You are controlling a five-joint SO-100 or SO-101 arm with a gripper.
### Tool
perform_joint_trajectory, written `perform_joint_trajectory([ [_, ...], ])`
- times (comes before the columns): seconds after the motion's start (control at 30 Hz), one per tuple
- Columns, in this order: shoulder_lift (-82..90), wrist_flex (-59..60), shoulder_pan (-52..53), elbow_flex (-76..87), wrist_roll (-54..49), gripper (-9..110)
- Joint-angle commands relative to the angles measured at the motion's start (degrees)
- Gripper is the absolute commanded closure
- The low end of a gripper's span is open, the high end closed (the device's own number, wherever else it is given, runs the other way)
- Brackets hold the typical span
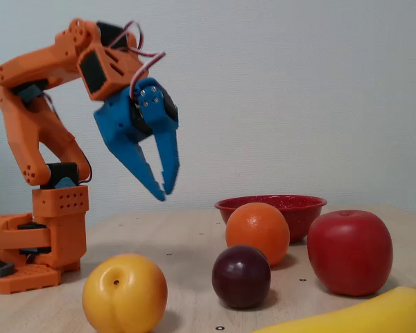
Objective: Put peach in the red bowl.
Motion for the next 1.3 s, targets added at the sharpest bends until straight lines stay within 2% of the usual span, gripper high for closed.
perform_joint_trajectory([
  [0.0, -1.4, 3.3, 3.2, -9.1, -2.4, 101],
  [0.23, -13.0, 13.8, 9.0, -20.7, -5.9, 91],
  [0.4, -18.4, 19.6, 11.4, -25.0, -10.5, 73],
  [0.53, -20.5, 19.9, 12.8, -24.5, -14.2, 67],
  [1.07, -27.6, 24.4, 19.8, -30.1, -26.2, 62],
  [1.27, -28.7, 29.7, 23.4, -34.5, -32.2, 61],
])
